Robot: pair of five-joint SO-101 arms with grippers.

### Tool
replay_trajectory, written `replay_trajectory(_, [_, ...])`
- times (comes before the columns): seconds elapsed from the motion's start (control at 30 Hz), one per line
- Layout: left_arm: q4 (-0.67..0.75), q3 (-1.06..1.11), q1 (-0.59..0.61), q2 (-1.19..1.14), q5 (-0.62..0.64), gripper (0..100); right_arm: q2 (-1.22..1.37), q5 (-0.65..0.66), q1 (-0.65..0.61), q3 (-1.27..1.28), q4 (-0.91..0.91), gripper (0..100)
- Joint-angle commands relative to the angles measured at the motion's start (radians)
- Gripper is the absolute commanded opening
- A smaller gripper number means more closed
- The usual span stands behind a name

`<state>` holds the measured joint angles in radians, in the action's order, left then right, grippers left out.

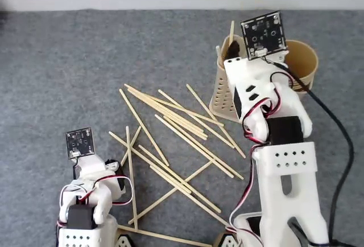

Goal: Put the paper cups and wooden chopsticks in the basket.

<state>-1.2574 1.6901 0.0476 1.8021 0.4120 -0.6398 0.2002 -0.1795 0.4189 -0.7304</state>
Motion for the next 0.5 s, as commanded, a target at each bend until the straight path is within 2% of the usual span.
replay_trajectory(0.0, [-0.003, -0.008, -0.002, 0.012, -0.005, 1, -0.033, -0.034, -0.065, -0.101, -0.119, 14.0])
replay_trajectory(0.27, [-0.003, -0.008, -0.002, 0.012, -0.005, 1, -0.002, -0.057, -0.274, -0.118, -0.360, 13.9])
replay_trajectory(0.47, [-0.003, -0.008, -0.002, 0.012, -0.005, 1, 0.183, -0.091, -0.309, -0.124, -0.424, 13.9])
